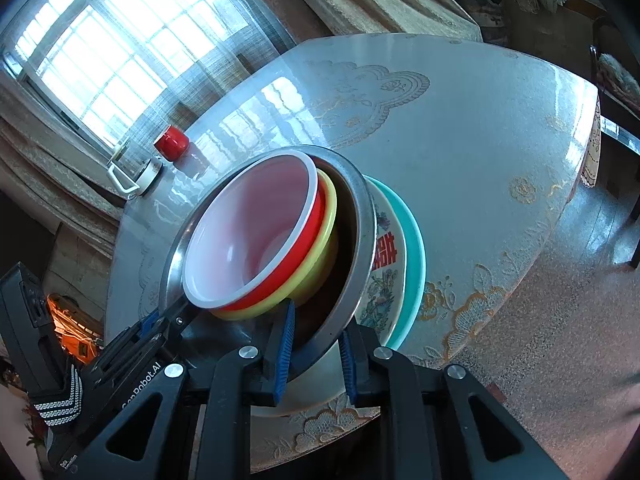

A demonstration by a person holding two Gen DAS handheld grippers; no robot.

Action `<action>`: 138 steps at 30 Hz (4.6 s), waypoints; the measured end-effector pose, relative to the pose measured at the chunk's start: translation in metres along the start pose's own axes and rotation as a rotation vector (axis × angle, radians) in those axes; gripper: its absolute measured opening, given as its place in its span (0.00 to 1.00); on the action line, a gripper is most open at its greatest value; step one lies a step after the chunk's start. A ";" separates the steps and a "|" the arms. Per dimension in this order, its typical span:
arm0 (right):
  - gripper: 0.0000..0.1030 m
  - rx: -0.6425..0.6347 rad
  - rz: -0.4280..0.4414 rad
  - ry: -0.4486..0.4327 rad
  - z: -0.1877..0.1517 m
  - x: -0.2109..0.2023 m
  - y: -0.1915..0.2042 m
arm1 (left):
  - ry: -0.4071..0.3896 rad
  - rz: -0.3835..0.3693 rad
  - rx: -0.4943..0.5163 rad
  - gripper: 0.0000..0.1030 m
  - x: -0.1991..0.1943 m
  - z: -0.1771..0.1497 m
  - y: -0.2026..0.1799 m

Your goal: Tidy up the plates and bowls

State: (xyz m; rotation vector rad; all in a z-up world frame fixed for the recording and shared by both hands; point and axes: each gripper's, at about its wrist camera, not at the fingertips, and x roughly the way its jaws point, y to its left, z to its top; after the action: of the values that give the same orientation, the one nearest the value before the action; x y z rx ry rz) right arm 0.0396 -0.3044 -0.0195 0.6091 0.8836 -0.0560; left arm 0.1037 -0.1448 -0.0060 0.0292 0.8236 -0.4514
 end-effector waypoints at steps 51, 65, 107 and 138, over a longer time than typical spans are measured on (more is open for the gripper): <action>0.53 -0.088 -0.090 -0.243 -0.048 -0.048 -0.005 | -0.082 0.076 0.003 0.70 -0.067 -0.056 0.029; 0.80 -0.182 -0.100 -0.263 -0.084 -0.048 0.000 | -0.076 0.135 0.037 0.94 -0.073 -0.097 0.031; 0.99 -0.205 -0.088 -0.255 -0.109 -0.040 0.007 | -0.061 0.150 0.027 0.98 -0.079 -0.109 0.028; 0.99 -0.190 -0.083 -0.242 -0.109 -0.037 0.005 | -0.063 0.149 0.057 1.00 -0.080 -0.106 0.020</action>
State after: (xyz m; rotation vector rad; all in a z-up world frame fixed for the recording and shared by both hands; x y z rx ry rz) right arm -0.0596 -0.2509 -0.0416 0.3784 0.6695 -0.1171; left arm -0.0101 -0.0750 -0.0244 0.1279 0.7411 -0.3340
